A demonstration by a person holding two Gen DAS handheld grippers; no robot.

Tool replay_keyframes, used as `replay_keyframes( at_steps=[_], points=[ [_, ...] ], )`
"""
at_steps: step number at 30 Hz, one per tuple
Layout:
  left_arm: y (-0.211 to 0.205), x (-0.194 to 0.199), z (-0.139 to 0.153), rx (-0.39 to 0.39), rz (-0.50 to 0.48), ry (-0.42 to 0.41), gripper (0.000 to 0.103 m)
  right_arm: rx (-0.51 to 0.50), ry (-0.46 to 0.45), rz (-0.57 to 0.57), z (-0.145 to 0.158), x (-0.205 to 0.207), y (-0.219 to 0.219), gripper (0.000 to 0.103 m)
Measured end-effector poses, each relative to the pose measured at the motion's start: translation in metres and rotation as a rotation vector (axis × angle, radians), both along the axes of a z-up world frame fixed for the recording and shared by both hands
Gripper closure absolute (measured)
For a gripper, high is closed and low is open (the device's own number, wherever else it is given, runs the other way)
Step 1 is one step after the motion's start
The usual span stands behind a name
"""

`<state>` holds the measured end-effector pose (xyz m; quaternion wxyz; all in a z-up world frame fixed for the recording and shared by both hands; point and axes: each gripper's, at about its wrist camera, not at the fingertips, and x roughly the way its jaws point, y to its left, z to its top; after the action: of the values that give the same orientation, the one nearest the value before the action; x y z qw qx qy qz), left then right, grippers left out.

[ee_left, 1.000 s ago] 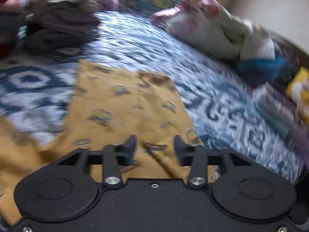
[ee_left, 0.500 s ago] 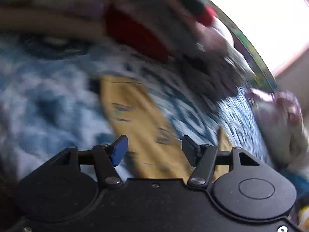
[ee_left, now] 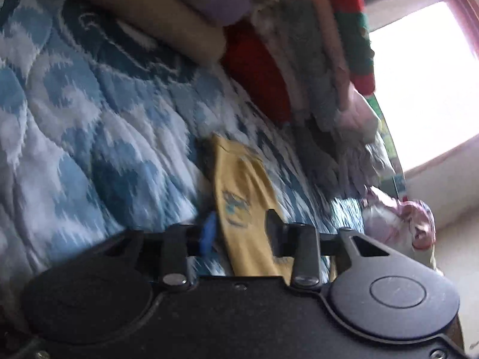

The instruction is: Fold clothes

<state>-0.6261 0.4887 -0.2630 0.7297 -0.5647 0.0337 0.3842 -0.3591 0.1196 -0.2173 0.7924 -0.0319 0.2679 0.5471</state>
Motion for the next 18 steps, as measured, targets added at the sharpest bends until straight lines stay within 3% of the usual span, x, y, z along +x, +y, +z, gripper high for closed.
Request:
replay_keyframes(
  at_steps=[4, 5, 7, 12, 18],
  points=[
    [0.009, -0.002, -0.006, -0.008, 0.023, -0.049, 0.073, -0.01, 0.002, -0.014, -0.002, 0.002, -0.003, 0.058],
    [0.009, -0.001, -0.004, 0.002, 0.018, -0.046, 0.078, -0.01, 0.003, -0.019, -0.003, 0.004, -0.004, 0.058],
    [0.006, 0.006, 0.002, 0.03, -0.014, -0.034, 0.102, -0.007, 0.009, -0.028, -0.003, 0.006, -0.007, 0.058],
    [-0.029, 0.043, 0.048, 0.246, -0.159, 0.058, 0.103, 0.024, 0.051, -0.028, -0.002, 0.013, -0.011, 0.059],
    [-0.095, 0.113, 0.093, 0.484, -0.365, 0.161, 0.103, 0.112, 0.193, -0.025, 0.0, 0.032, -0.019, 0.063]
  ],
)
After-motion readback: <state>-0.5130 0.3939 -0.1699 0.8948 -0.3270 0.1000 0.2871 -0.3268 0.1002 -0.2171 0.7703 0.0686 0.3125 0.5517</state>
